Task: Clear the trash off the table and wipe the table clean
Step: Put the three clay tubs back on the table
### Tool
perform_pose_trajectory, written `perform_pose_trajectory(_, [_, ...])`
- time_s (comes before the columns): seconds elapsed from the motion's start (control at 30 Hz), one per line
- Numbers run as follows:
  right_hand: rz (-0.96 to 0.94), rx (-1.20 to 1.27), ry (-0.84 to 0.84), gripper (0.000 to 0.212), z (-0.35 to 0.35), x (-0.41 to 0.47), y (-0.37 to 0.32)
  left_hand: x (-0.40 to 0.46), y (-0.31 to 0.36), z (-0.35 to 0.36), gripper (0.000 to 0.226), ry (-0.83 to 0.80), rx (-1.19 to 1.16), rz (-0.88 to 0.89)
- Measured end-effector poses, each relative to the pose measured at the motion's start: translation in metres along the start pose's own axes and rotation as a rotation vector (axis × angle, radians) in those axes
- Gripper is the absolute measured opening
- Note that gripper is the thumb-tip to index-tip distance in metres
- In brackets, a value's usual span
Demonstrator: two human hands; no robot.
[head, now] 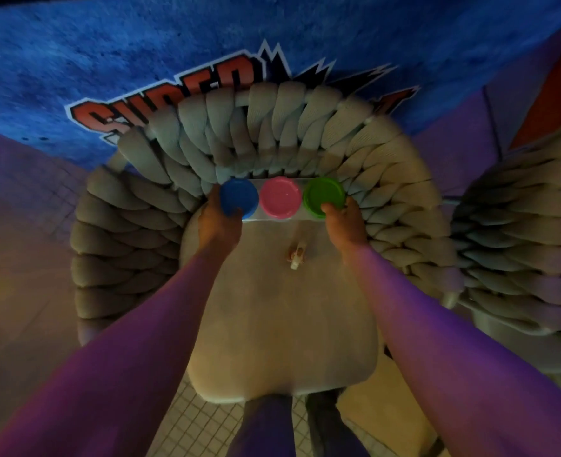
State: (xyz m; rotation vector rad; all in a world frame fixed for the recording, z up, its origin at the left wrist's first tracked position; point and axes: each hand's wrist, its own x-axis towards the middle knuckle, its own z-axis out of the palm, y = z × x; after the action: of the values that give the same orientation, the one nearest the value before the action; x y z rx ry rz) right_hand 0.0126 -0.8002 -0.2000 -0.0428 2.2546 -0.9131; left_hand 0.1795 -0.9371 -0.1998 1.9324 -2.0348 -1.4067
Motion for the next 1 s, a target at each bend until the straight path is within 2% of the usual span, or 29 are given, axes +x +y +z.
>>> perform_pose_trajectory(0.17, [-0.065, 0.033, 0.060, 0.045, -0.027, -0.025, -0.012, -0.026, 0.021, -0.014, 0.067, 0.044, -0.015, 0.073])
perform_pose_trajectory(0.3, [-0.098, 0.124, 0.142, 0.033, -0.063, -0.053, -0.016, -0.063, 0.039, -0.023, 0.069, 0.061, -0.028, 0.145])
perform_pose_trajectory(0.47, [-0.157, 0.145, 0.280, 0.047, -0.109, -0.091, -0.011, -0.121, 0.066, -0.023, 0.065, 0.039, -0.074, 0.221])
perform_pose_trajectory(0.6, [-0.182, 0.248, 0.474, 0.040, -0.170, -0.141, 0.017, -0.187, 0.089, -0.015, 0.063, -0.033, -0.057, 0.373])
perform_pose_trajectory(0.67, [-0.170, 0.331, 0.550, 0.038, -0.195, -0.166, 0.036, -0.216, 0.096, -0.010, 0.071, -0.083, -0.062, 0.416])
perform_pose_trajectory(0.77, [-0.134, 0.444, 0.624, 0.044, -0.234, -0.202, 0.066, -0.257, 0.103, 0.003, 0.077, -0.159, -0.068, 0.500])
perform_pose_trajectory(0.9, [-0.070, 0.538, 0.714, 0.038, -0.285, -0.257, 0.117, -0.323, 0.112, 0.020, 0.072, -0.235, -0.016, 0.648])
perform_pose_trajectory(1.0, [-0.047, 0.561, 0.794, 0.045, -0.319, -0.303, 0.166, -0.377, 0.113, 0.039, 0.073, -0.313, 0.018, 0.741])
